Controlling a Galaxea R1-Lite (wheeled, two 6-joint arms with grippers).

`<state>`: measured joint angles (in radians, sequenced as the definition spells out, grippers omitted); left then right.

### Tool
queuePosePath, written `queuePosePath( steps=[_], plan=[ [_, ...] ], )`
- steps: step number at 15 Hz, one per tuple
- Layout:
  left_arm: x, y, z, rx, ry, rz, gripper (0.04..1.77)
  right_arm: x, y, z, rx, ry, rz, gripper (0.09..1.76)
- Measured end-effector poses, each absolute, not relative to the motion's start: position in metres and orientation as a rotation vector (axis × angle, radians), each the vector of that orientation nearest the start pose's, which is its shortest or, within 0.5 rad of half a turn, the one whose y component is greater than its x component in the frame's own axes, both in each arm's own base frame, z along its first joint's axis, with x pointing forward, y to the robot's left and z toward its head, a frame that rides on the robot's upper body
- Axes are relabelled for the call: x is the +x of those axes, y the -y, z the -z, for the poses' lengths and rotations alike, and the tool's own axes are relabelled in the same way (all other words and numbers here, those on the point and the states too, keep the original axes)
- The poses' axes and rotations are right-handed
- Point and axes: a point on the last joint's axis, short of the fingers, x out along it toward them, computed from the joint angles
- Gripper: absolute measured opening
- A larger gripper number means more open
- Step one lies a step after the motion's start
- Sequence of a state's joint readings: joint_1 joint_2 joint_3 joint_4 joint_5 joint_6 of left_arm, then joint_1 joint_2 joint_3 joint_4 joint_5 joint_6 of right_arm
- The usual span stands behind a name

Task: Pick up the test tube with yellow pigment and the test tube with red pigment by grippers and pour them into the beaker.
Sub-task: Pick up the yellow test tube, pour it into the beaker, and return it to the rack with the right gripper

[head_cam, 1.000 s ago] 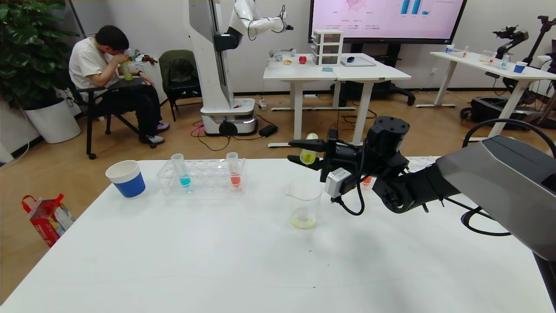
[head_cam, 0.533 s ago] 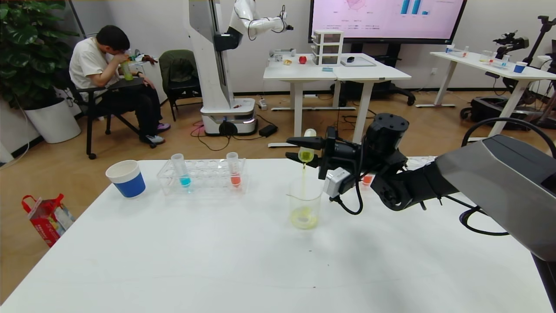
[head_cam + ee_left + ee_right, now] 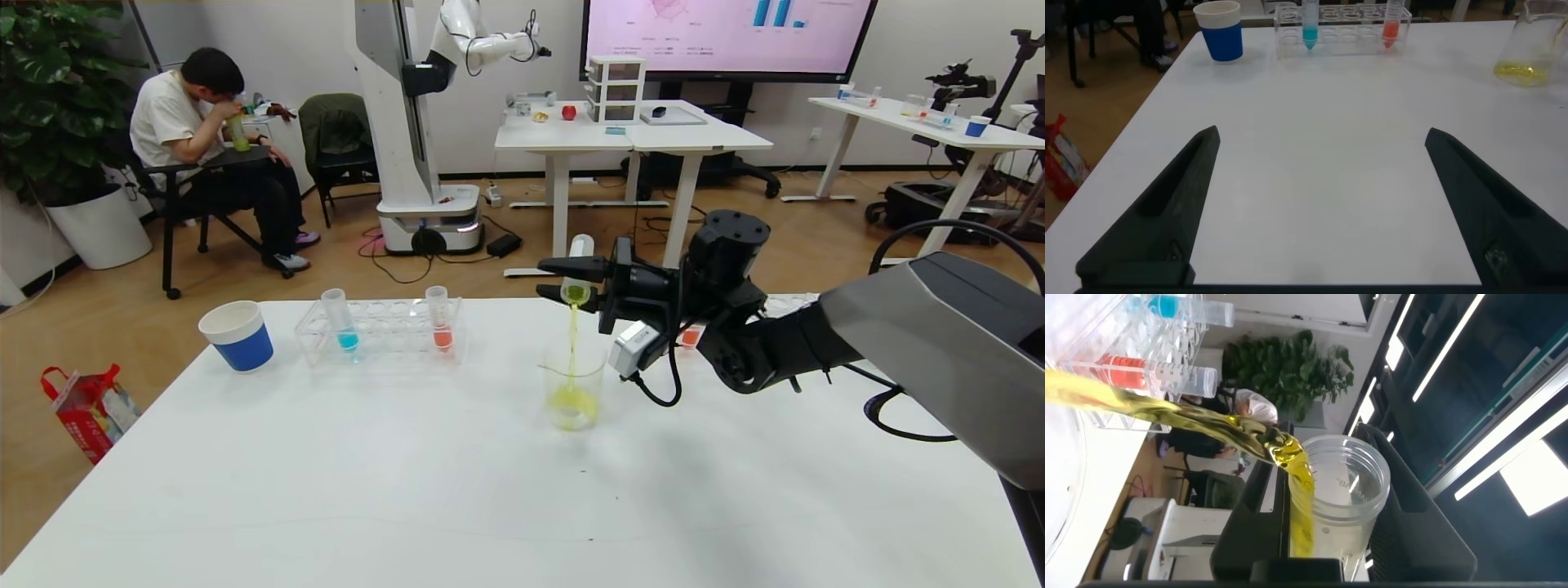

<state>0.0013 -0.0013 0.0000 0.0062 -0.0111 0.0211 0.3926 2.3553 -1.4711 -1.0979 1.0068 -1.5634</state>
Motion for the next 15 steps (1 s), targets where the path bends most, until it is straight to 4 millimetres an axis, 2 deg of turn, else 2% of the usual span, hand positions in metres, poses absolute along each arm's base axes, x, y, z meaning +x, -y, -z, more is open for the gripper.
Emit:
queuePosePath(
  steps=[8, 15],
  plan=[
    [-0.023, 0.0, -0.075, 0.021, -0.004, 0.01, 1.75, 0.428, -0.197, -0.14, -1.427, 1.318, -0.87, 0.53],
    [-0.023, 0.0, -0.075, 0.021, -0.004, 0.01, 1.75, 0.429, -0.197, -0.134, -1.408, 1.291, -0.897, 0.53]
  ],
)
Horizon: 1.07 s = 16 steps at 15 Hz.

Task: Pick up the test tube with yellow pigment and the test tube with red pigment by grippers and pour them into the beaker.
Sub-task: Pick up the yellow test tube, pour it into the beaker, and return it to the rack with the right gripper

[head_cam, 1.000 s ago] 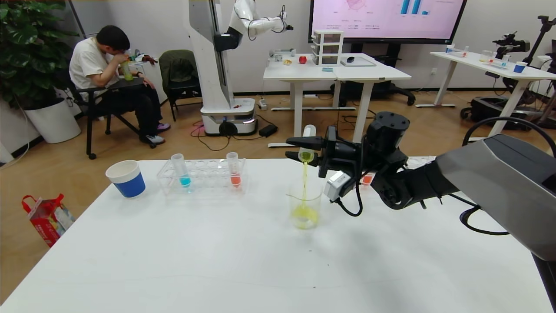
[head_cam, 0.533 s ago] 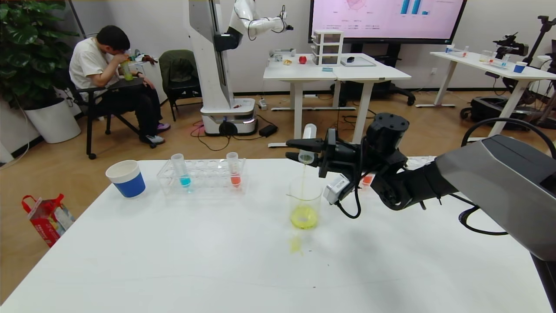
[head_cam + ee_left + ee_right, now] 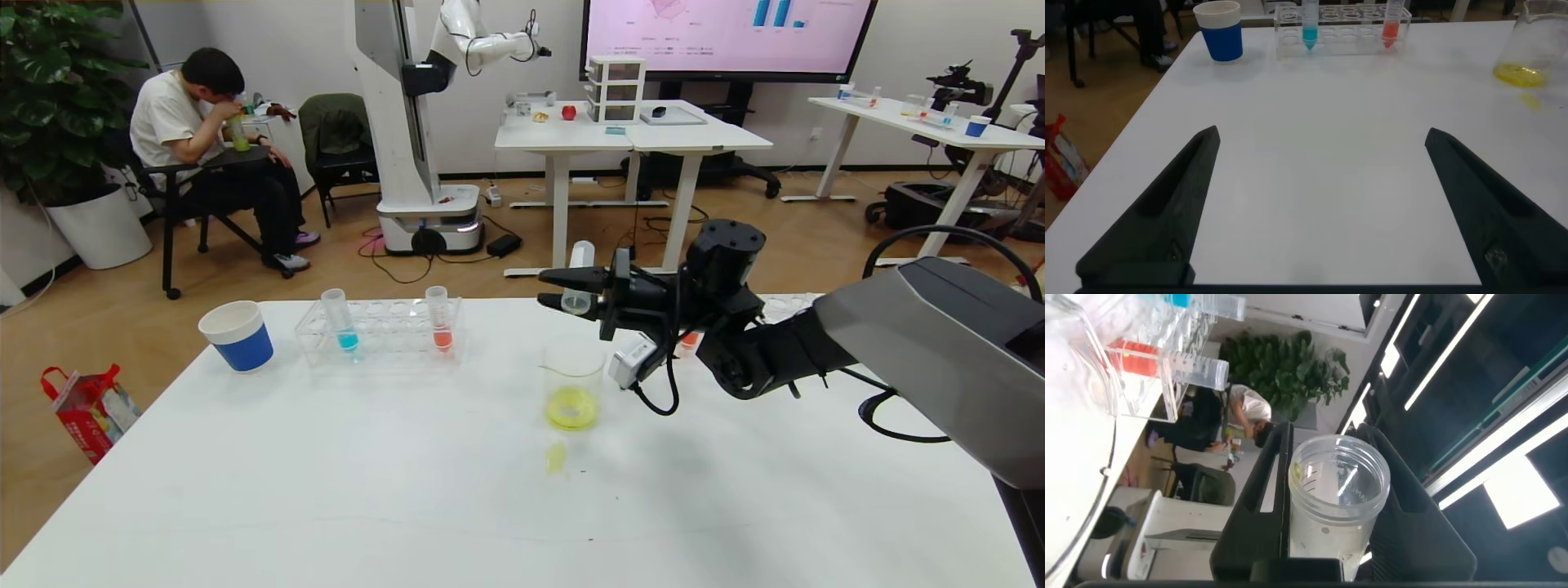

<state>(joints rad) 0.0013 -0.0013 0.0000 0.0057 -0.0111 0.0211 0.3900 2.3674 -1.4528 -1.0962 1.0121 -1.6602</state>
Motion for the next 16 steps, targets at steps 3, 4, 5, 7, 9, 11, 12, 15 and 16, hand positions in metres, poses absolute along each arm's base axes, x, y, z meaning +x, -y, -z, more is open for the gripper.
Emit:
queuePosePath(
  steps=[3, 4, 5, 7, 9, 11, 12, 15, 16],
  plan=[
    [-0.023, 0.0, -0.075, 0.021, -0.004, 0.01, 1.75, 0.423, -0.194, -0.148, -1.281, 1.192, -0.952, 0.53],
    [-0.023, 0.0, -0.075, 0.021, -0.004, 0.01, 1.75, 0.422, -0.19, -0.156, -1.227, 1.144, -0.962, 0.53],
    [-0.023, 0.0, -0.075, 0.021, -0.004, 0.01, 1.75, 0.421, -0.186, -0.164, -1.18, 1.102, -0.967, 0.53],
    [-0.023, 0.0, -0.075, 0.021, -0.004, 0.01, 1.75, 0.418, -0.174, -0.179, -1.089, 1.024, -0.931, 0.53],
    [-0.023, 0.0, -0.075, 0.021, -0.004, 0.01, 1.75, 0.414, -0.161, -0.188, -0.958, 0.953, -0.867, 0.53],
    [-0.023, 0.0, -0.075, 0.021, -0.004, 0.01, 1.75, 0.407, -0.151, -0.19, -0.741, 0.857, -0.772, 0.53],
    [-0.023, 0.0, -0.075, 0.021, -0.004, 0.01, 1.75, 0.404, -0.149, -0.187, -0.618, 0.795, -0.723, 0.53],
    [-0.023, 0.0, -0.075, 0.021, -0.004, 0.01, 1.75, 0.395, -0.144, -0.172, -0.376, 0.594, -0.611, 0.53],
    [-0.023, 0.0, -0.075, 0.021, -0.005, 0.01, 1.75, 0.391, -0.143, -0.167, -0.293, 0.51, -0.583, 0.53]
  ],
)
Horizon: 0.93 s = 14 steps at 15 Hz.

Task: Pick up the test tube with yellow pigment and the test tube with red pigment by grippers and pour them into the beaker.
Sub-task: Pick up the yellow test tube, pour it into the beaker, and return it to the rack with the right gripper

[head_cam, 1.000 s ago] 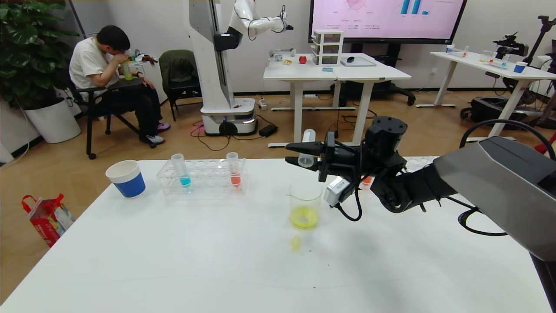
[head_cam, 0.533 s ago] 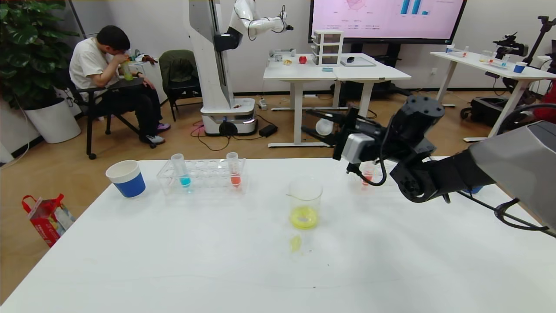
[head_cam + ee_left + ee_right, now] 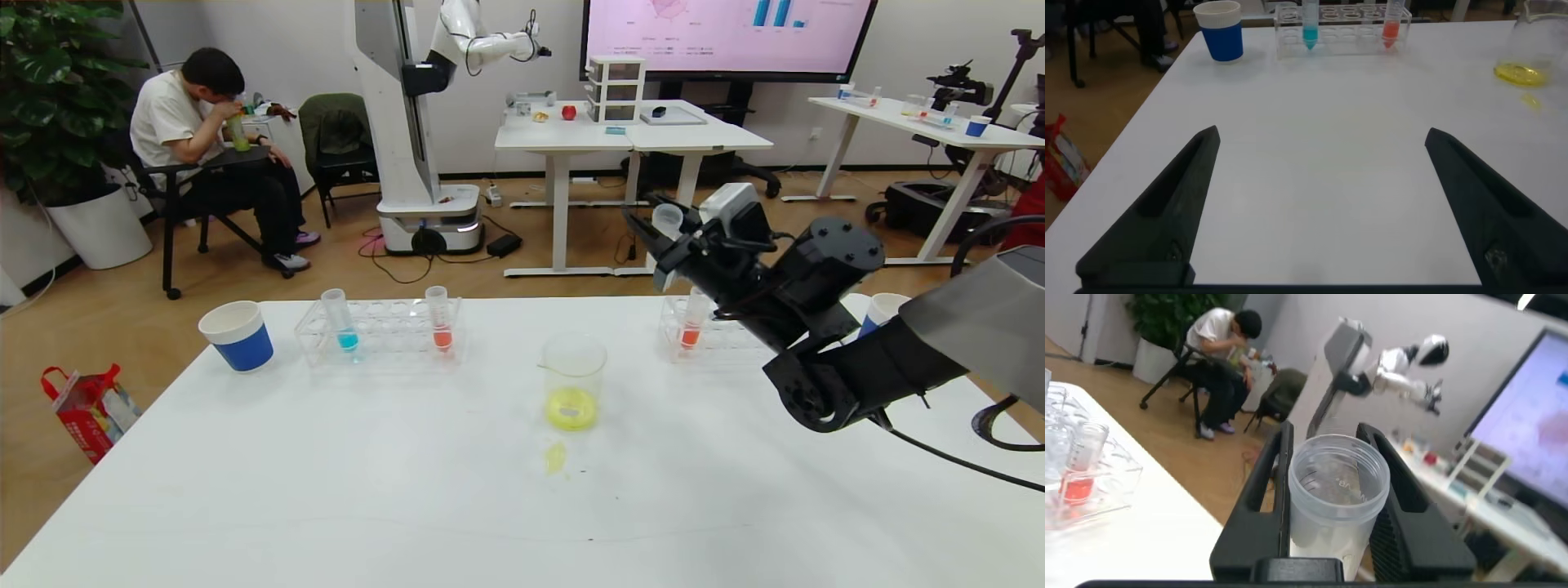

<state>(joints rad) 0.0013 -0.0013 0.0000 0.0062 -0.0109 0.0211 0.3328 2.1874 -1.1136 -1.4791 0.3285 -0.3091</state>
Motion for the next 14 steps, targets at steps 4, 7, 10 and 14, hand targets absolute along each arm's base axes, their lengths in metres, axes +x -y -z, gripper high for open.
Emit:
queuePosePath(
  steps=[4, 7, 10, 14],
  plan=[
    [-0.023, 0.0, -0.075, 0.021, -0.004, 0.01, 1.75, 0.373, -0.133, -0.158, -0.099, 0.212, -0.503, 0.53],
    [-0.023, 0.0, -0.075, 0.021, -0.005, 0.01, 1.75, 0.36, -0.12, -0.168, -0.01, 0.095, -0.46, 0.53],
    [-0.023, 0.0, -0.075, 0.021, -0.004, 0.01, 1.75, 0.356, -0.087, -0.182, 0.001, 0.105, -0.411, 0.53],
    [-0.023, 0.0, -0.075, 0.021, -0.005, 0.01, 1.75, 0.36, -0.016, -0.189, -0.011, 0.088, -0.293, 0.53]
  ],
)
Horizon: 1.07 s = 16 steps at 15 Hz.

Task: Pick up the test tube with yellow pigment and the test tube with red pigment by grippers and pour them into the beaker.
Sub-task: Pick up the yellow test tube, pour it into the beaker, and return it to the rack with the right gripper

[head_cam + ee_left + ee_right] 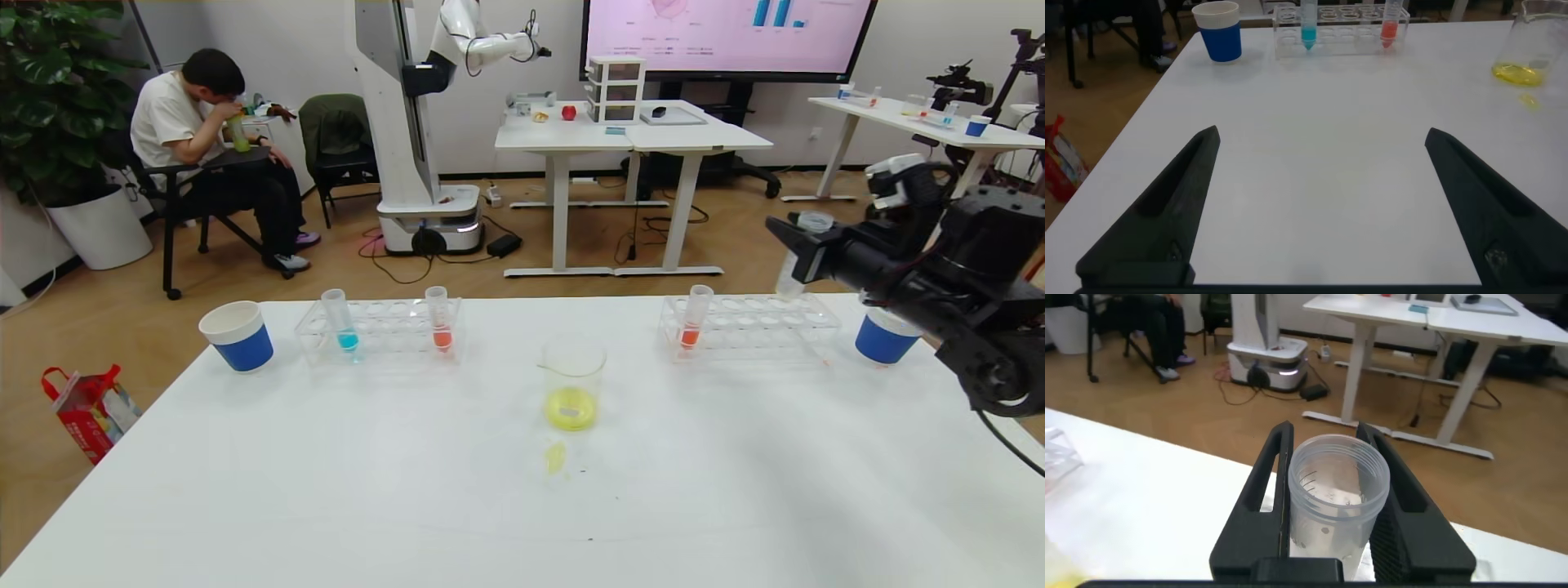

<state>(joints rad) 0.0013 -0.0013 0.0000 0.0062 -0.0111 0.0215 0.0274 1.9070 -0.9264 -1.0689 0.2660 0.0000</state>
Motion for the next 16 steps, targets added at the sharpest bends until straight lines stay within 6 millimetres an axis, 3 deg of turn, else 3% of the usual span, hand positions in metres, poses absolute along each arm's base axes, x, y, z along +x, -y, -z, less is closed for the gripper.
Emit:
queuePosePath(
  steps=[4, 9, 11, 16],
  plan=[
    [-0.023, 0.0, -0.075, 0.021, -0.005, 0.01, 1.75, 0.365, 0.066, -0.192, -0.007, 0.025, -0.108, 0.53],
    [-0.023, 0.0, -0.075, 0.021, -0.005, 0.01, 1.75, 0.382, 0.139, -0.189, -0.016, 0.046, 0.068, 0.53],
    [-0.023, 0.0, -0.075, 0.021, -0.005, 0.01, 1.75, 0.387, 0.155, -0.18, -0.014, 0.034, 0.102, 0.53],
    [-0.023, 0.0, -0.075, 0.021, -0.004, 0.01, 1.75, 0.397, 0.172, -0.157, -0.005, 0.004, 0.129, 0.53]
  ],
)
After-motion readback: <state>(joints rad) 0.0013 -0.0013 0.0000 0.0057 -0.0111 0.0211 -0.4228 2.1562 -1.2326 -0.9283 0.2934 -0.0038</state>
